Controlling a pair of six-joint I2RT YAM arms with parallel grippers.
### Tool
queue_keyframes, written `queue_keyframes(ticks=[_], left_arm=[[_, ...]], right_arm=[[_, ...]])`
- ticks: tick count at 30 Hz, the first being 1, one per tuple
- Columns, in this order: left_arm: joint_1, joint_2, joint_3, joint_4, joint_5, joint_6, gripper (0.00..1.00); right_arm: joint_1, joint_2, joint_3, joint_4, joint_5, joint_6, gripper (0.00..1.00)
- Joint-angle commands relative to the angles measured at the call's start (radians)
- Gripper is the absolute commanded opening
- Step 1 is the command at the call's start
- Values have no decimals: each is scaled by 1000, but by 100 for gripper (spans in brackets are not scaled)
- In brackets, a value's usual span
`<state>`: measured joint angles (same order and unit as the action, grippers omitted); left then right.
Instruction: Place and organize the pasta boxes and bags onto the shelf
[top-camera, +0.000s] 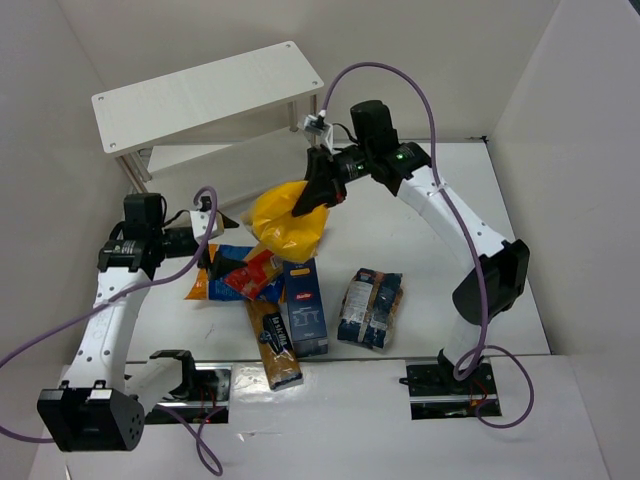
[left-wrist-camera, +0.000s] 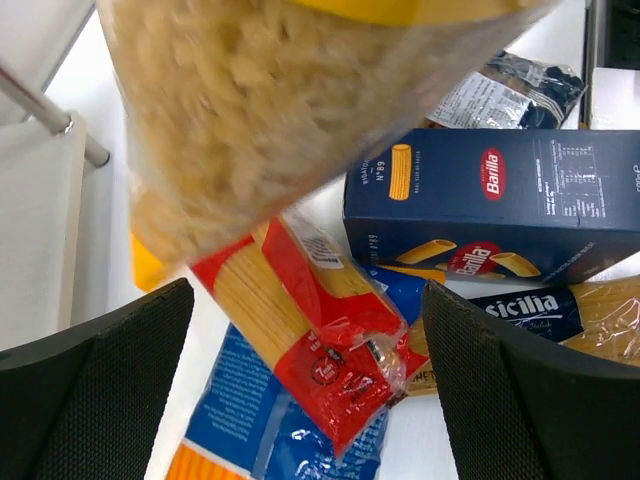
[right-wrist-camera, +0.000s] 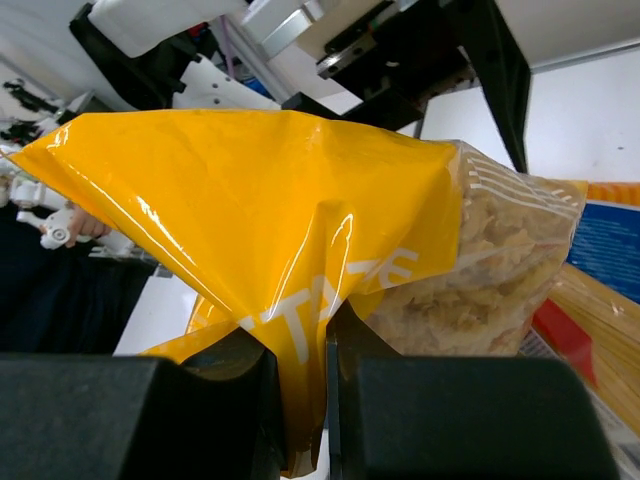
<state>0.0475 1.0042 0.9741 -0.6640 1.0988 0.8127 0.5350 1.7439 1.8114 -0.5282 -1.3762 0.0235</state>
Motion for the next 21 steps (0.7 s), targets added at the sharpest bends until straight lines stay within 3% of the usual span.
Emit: queue_keyframes(ticks=[1, 9, 21], left_arm=[[-11, 11, -9, 10, 121, 95, 100], [-1, 30, 21, 81, 73, 88, 100], [-11, 79, 64, 21, 226, 129, 100]], right_arm=[[28, -1, 11, 140, -244, 75, 0], [55, 8, -7, 162, -244, 102, 0], [105, 35, -7, 172, -244, 112, 0]])
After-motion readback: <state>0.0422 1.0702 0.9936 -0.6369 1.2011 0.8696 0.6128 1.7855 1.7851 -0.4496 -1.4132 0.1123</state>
